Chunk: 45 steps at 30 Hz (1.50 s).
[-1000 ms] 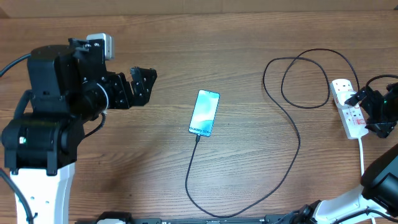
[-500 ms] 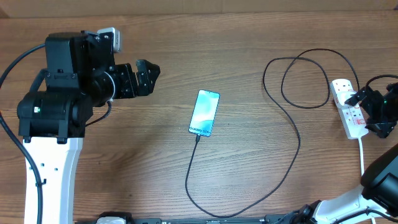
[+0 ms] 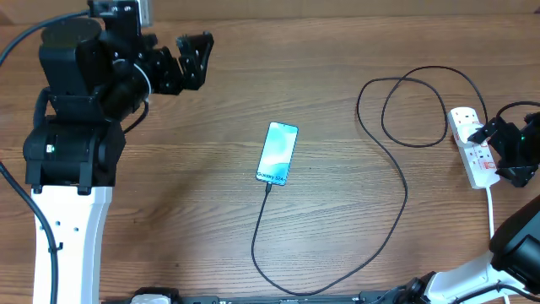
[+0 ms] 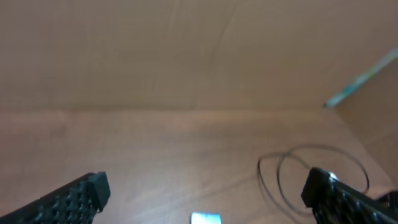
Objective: Plug charger to phone and switch on socket
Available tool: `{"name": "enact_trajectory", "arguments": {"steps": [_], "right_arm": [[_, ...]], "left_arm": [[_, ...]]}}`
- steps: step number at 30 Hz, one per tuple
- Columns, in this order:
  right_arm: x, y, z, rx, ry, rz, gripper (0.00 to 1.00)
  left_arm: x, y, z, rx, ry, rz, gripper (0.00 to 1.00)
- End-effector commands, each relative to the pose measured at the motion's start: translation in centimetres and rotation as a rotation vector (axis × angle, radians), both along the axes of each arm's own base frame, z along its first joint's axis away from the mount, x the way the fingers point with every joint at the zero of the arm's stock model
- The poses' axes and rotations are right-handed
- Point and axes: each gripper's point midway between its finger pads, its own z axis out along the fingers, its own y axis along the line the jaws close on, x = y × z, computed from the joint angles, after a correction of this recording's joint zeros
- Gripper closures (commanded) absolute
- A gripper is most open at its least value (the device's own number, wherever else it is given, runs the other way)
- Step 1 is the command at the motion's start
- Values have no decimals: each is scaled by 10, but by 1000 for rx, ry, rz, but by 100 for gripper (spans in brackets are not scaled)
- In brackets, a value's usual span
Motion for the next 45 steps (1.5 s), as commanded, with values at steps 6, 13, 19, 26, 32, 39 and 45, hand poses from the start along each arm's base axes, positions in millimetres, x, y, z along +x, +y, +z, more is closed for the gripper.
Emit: {"name": "enact_trajectory", "arguments": {"steps": [6, 13, 19, 26, 32, 39, 45], "right_arm": [[6, -2, 11, -22, -34, 9, 0], [6, -2, 11, -22, -34, 9, 0], [6, -2, 11, -22, -34, 9, 0], [6, -2, 11, -22, -34, 9, 0], [6, -2, 11, -22, -34, 9, 0], [6, -2, 11, -21, -34, 9, 0], [6, -2, 11, -22, -34, 9, 0]], "left_arm": [[-12, -7, 105, -39, -407, -19, 0], [-64, -15, 192, -78, -743, -57, 0], [-98, -11, 204, -83, -801, -57, 0], [-124, -6, 151, -76, -738, -53, 0], [-154, -3, 123, -76, -739, -54, 0], [-190, 2, 118, -81, -802, -52, 0], [-204, 3, 96, -82, -811, -52, 0]]}}
